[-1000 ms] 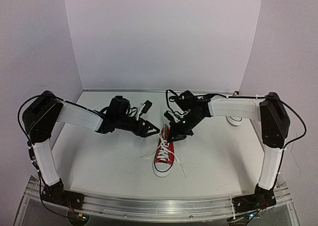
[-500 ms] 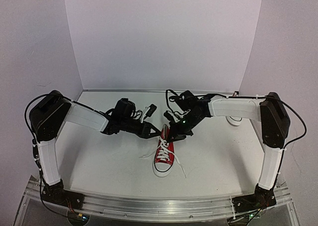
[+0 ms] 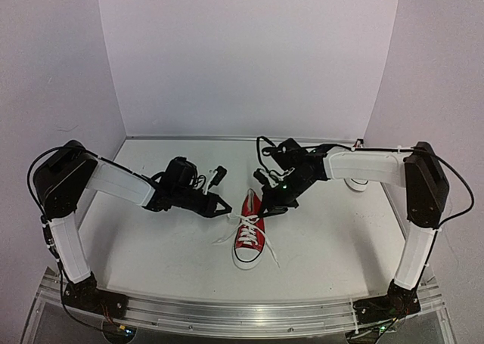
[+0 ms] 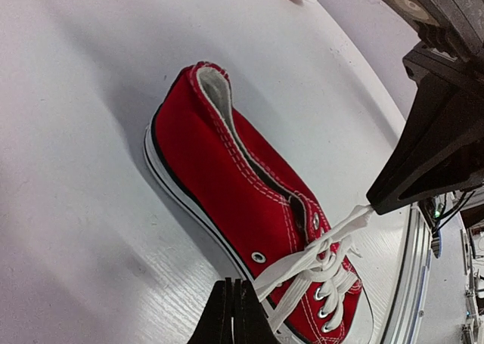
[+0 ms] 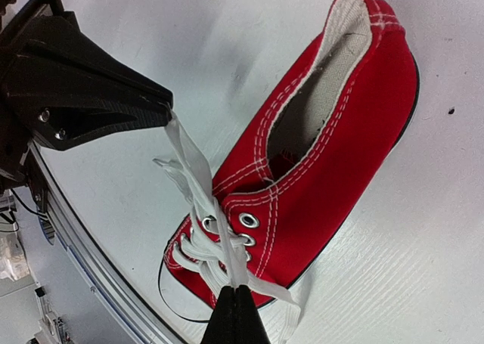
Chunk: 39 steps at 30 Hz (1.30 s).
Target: Tie the shoes
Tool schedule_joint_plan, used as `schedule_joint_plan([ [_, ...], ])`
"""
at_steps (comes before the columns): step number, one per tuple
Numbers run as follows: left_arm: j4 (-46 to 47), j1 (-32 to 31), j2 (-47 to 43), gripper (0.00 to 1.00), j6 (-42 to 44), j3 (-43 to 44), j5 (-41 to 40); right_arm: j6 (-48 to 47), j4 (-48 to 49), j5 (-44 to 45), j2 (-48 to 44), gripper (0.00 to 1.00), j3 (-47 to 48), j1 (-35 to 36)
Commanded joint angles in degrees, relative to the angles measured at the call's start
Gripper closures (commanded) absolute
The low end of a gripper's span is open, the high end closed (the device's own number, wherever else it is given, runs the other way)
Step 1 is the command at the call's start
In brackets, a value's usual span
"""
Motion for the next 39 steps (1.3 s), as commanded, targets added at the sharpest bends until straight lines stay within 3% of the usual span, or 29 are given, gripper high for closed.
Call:
schedule_joint_plan([
  [1,-0.9,0.7,-3.6,1.00,1.4,-0.5,-2.9,0.8,1.4,1.3,-3.5,1.00,-1.4,-0.5],
  [4,-0.2,0.5,-4.6,0.96,3.9,-0.3,-1.2,1.2,2.3,0.2,-3.2,1.00,-1.6,-0.6],
  [9,1.6,0.4,-10.1,0.64,9.8,-1.1,-3.7,2.5,4.5,-2.9,-2.6,1.00,-1.7,-0.5],
  [12,-0.6,-0.5,-13.9,0.59,18.2,-0.8,-5.4,2.7,5.0,-3.1,-2.5,1.00,-1.8,-0.5],
  [17,-8.6,-6.1,-17.8,0.59,40.5,-0.6,-9.7,3.1,5.1,-3.2,-2.2,1.00,-1.7,-0.6],
  [25,-15.0,-11.1,-14.1,0.63,59.4,2.0,-13.0,4.4,5.0,-3.4,-1.4,1.00,-1.6,-0.9],
  [33,-19.9,-13.2,-8.8,0.74,68.3,6.8,-13.6,5.1,4.9,-4.4,-0.7,1.00,-1.4,-1.0],
  [39,-20.0,-13.4,-6.5,0.75,69.4,8.7,-14.2,5.2,5.0,-4.9,-0.4,1.00,-1.2,-1.0],
])
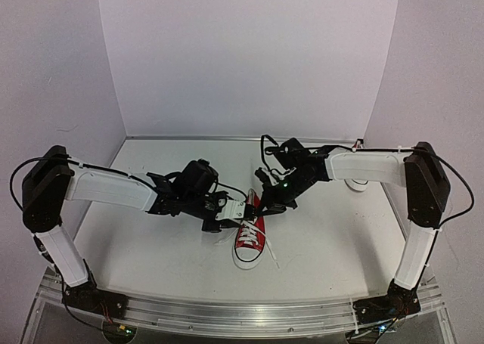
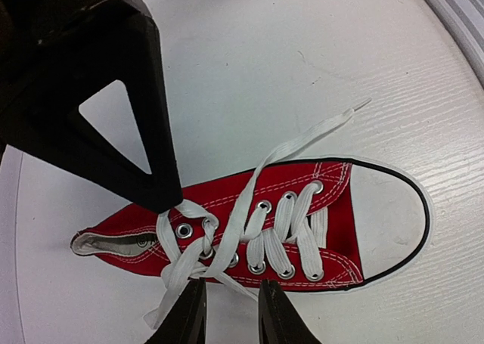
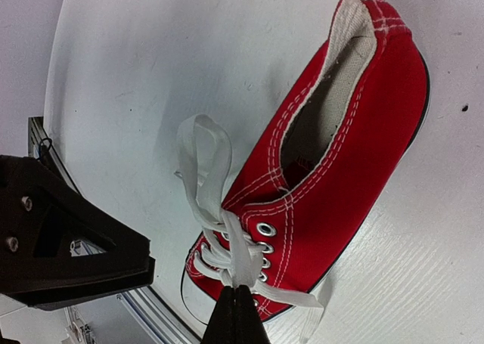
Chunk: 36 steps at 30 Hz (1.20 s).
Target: Tie the shoes
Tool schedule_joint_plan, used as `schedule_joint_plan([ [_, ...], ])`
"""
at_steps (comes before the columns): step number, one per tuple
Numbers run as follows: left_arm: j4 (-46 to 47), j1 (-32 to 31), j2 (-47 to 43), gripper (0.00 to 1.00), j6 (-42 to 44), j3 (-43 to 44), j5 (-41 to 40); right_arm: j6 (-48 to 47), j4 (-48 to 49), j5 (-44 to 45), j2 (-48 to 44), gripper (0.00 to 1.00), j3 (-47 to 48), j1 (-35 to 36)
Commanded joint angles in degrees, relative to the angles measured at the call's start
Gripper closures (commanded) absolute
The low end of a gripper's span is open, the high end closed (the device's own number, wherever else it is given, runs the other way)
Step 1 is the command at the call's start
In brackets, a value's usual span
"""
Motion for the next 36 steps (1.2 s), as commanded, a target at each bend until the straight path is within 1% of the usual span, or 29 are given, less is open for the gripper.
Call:
schedule_joint_plan([
  [1,-1.4,-0.3,1.5,0.75,3.3,3.7,-0.8,0.3,1.2,-1.0,0.0,1.00,0.4,-0.2],
  [14,-0.7,-0.9,6.6,0.78,4.6,6.8,-3.6,0.2,1.1,-1.6,0.9,1.00,0.9,-0.2],
  [17,-0.6,-0.9,6.9,0.80,4.5,6.9,-3.7,0.2,0.9,-0.3,2.1,1.00,1.7,-0.3],
  [23,-0.8,-0.9,6.0,0.81,3.9,5.5,-3.7,-0.7,-0.3,0.4,4.2,0.83,4.1,-0.3],
  [26,-0.8,-0.9,5.2,0.81,3.5,4.8,-3.9,-1.0,-1.1,1.7,5.3,0.78,5.1,-0.3],
  [32,-1.1,-0.9,4.1,0.81,3.1,4.1,-3.7,-1.3,-1.5,1.5,4.3,0.79,5.7,-0.7],
  [36,-1.1,-0.9,3.6,0.81,2.8,4.1,-3.1,-1.2,-1.5,1.4,2.0,0.79,3.9,-2.7],
])
